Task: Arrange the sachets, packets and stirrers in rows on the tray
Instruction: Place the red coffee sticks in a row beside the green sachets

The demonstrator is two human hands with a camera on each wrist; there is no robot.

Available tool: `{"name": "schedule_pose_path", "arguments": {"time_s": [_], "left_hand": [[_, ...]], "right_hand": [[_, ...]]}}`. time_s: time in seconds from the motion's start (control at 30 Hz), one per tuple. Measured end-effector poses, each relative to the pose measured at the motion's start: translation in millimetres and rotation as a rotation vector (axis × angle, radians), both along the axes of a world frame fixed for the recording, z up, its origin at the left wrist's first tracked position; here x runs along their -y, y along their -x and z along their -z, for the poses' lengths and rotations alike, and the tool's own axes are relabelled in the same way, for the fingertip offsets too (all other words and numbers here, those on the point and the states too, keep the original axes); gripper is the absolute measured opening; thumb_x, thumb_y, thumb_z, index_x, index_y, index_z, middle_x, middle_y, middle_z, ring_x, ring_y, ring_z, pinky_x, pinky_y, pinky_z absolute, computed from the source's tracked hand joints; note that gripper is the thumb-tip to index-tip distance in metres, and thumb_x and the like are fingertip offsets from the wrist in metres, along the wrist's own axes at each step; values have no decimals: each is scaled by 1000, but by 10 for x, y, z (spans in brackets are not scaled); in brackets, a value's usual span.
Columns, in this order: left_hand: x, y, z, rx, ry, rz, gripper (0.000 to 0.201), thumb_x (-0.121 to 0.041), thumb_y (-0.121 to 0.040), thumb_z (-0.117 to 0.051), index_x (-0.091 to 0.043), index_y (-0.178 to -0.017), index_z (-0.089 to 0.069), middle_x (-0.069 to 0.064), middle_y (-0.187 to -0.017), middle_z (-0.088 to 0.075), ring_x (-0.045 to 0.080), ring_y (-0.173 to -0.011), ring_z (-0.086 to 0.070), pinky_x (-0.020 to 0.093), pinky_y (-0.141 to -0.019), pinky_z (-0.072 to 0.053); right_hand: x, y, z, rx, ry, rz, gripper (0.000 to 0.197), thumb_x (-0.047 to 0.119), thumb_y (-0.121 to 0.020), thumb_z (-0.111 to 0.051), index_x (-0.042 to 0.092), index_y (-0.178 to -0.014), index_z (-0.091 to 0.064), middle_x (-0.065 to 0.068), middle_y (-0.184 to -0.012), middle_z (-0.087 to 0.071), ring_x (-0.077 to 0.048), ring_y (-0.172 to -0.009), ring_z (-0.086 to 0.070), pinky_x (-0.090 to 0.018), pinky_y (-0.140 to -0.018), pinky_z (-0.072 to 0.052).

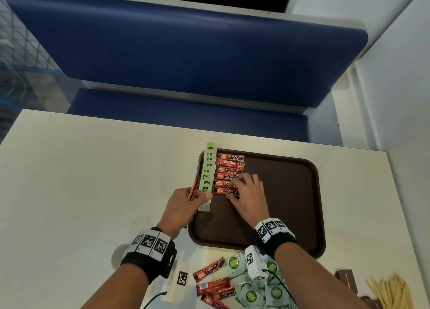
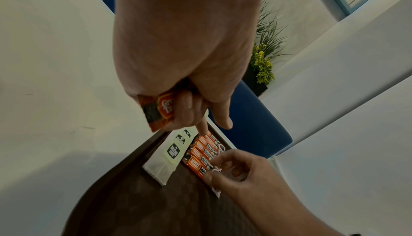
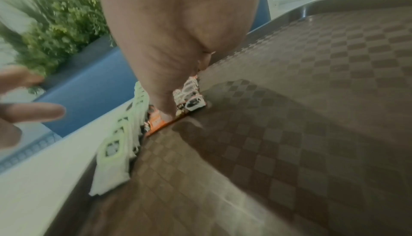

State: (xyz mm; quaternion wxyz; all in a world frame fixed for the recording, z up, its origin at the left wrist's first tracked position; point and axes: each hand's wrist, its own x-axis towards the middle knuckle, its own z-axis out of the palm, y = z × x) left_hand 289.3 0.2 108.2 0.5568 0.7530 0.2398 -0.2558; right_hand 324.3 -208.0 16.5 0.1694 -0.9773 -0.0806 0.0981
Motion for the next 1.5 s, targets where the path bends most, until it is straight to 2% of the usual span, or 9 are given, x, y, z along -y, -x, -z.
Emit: {"name": "schedule_pose_path", "arguments": {"time_s": [0.1, 0.23, 0.37, 0.57, 0.7, 0.9, 1.13, 1.3, 1.5], "left_hand": [[10, -45, 94, -23, 20, 107, 30, -41, -95, -80, -16, -83, -70, 5, -64, -60, 11, -52, -53, 22, -54, -45], [122, -162, 22, -40, 115, 261, 28, -37, -99, -77, -13, -86, -70, -9, -49, -57, 3, -41, -47, 15, -42, -36], [171, -255, -46, 9, 197, 248, 36, -49, -100, -71, -15, -88, -70, -5, -63, -66, 5, -50, -52, 15, -45, -36], [97, -295, 28, -72, 502, -164, 37, -38, -104, -67, -10, -127, -72, 9, -92, -74, 8, -57, -50, 15, -41, -33], [174, -279, 18, 27, 440, -225, 19, -15, -97, -78, -5, -113, -81, 5, -85, -78, 8, -59, -67, 15, -45, -42], [330, -204, 75, 184, 353, -330, 18, -6, -89, -85, -5, -107, -82, 10, -106, -83, 26, -101, -80, 23, -71, -63], [348, -156, 102, 242, 267, -234, 16, -9, -88, -87, -8, -104, -81, 8, -95, -83, 11, -81, -78, 10, -59, -55], [297, -162, 257, 247, 144, -261, 20, -9, -89, -87, -16, -105, -77, 5, -103, -83, 21, -102, -80, 38, -89, -65], [245, -130, 400, 171, 90, -185, 30, -8, -84, -90, -17, -108, -72, 9, -115, -79, 25, -104, -79, 35, -83, -65]], "right_hand": [[-46, -40, -273, -93, -450, 145, 27, 34, -96, -74, 34, -122, -68, 14, -124, -59, -8, -118, -53, -39, -103, -51], [-99, -120, -865, -468, -999, 81, 39, 22, -100, -72, 28, -137, -65, 6, -121, -73, -11, -117, -68, -33, -102, -57], [-8, -161, -956, -316, -882, 104, 14, 13, -98, -72, 19, -109, -78, 7, -106, -77, -8, -104, -71, -19, -91, -54], [278, -57, -900, -307, -1164, 286, 17, 1, -99, -68, 12, -111, -74, -7, -116, -75, -23, -117, -69, -41, -100, -59], [290, -33, -889, -324, -1268, 341, 28, -9, -97, -63, 7, -120, -69, -8, -123, -72, -23, -123, -66, -40, -101, -58], [79, 53, -817, -507, -1648, 770, 34, -2, -98, -65, -1, -132, -61, -23, -130, -70, -32, -120, -70, -37, -98, -60], [47, 61, -780, -399, -1396, 738, 32, 5, -97, -72, 11, -127, -65, -12, -114, -78, -24, -108, -76, -35, -89, -63], [141, 128, -689, -321, -974, 488, 20, 11, -97, -74, 28, -108, -73, 4, -114, -73, -13, -106, -72, -31, -85, -64], [179, 257, -409, -142, -427, 71, 27, 32, -90, -80, 36, -115, -69, 24, -117, -60, -2, -115, -50, -32, -100, -49]]}}
